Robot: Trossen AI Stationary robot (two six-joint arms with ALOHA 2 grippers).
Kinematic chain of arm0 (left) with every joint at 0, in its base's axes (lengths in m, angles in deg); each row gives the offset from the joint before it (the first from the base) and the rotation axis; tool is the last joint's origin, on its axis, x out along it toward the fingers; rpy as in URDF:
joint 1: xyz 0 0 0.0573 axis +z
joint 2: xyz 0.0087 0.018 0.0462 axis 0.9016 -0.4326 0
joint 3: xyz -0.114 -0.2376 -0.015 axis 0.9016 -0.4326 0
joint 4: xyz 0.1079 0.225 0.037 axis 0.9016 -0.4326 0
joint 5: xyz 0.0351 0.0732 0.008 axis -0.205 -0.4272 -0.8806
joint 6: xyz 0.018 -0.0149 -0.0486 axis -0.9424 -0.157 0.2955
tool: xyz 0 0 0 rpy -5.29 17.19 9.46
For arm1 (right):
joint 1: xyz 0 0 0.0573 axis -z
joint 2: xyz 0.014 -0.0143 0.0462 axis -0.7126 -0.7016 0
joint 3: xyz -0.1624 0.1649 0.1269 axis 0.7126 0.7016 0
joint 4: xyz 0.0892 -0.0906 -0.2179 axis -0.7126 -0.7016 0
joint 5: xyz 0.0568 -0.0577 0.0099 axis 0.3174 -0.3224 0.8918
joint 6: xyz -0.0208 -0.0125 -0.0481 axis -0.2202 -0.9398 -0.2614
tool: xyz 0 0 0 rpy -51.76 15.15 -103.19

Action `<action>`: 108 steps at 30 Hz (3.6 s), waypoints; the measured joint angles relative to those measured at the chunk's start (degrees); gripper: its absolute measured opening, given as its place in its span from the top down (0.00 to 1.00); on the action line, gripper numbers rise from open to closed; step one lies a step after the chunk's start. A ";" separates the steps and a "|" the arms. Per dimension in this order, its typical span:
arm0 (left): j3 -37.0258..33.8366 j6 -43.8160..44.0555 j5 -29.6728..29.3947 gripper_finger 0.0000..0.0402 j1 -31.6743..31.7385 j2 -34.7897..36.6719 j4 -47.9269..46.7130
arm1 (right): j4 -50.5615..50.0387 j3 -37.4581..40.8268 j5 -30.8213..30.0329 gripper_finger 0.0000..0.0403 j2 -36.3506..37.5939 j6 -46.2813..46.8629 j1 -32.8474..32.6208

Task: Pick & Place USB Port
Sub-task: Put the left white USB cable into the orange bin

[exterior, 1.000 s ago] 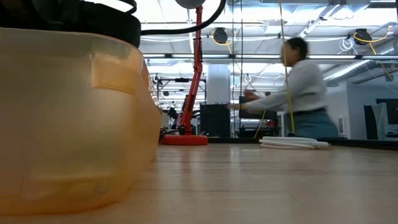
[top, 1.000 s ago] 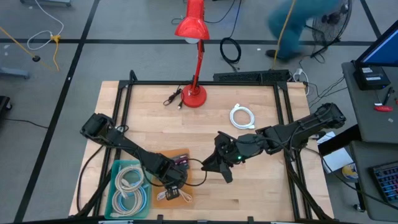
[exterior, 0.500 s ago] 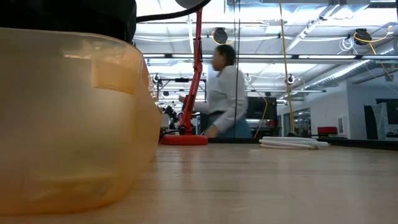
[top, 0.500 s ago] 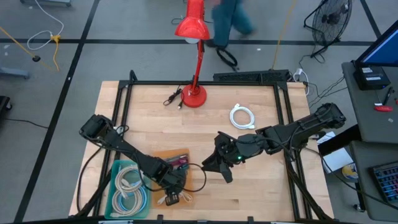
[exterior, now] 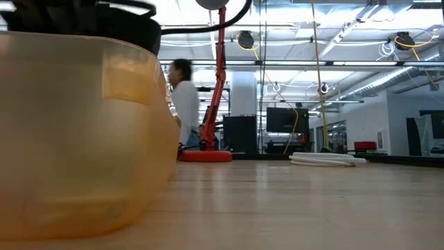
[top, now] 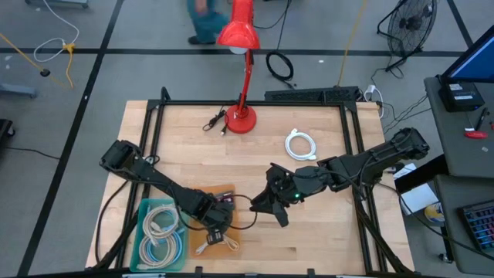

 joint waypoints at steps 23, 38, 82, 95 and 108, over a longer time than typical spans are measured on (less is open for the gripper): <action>0.00 -2.34 2.23 1.00 2.31 -0.15 -6.13 | -0.02 0.00 0.34 0.75 -0.02 -0.22 -0.02; 0.00 -0.41 6.57 1.00 -0.10 -0.22 -6.54 | -0.02 0.00 0.88 0.75 0.00 -1.06 -0.04; 0.10 -0.28 15.66 1.00 -3.31 -5.12 3.74 | 0.01 -0.04 3.29 0.75 0.28 -0.44 -0.59; 0.15 2.65 12.14 1.00 -2.18 -6.84 12.01 | 0.04 -0.03 1.43 0.75 0.28 -0.42 -0.59; 0.13 4.39 8.41 1.00 -2.90 -6.65 10.69 | 0.03 -0.02 1.41 0.75 0.28 -0.42 -0.55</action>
